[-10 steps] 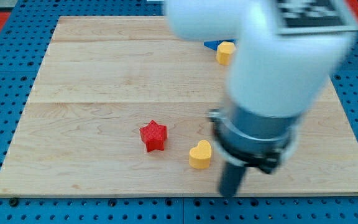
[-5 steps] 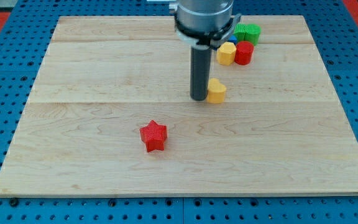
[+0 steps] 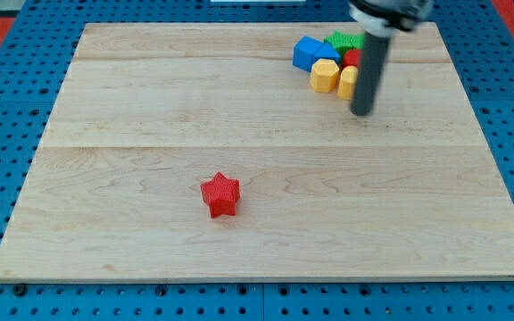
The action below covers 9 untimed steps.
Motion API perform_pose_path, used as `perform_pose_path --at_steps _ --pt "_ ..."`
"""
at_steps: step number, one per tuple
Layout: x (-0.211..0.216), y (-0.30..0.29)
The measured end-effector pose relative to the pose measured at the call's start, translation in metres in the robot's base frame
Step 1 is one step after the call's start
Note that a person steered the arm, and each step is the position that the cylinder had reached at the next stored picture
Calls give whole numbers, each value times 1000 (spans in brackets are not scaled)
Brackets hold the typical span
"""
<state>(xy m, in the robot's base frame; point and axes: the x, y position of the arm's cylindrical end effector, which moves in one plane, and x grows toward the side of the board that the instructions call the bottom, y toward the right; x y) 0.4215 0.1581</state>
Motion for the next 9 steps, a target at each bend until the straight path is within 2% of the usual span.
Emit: perform_pose_path --at_steps 1,2,3,4,5,6,8,9 --pt "123 -18" --pt "135 -144" --pt "102 -239" --pt "109 -237" --pt "119 -321" --pt "51 -251" --pt "-106 -184" --pt "-116 -169"
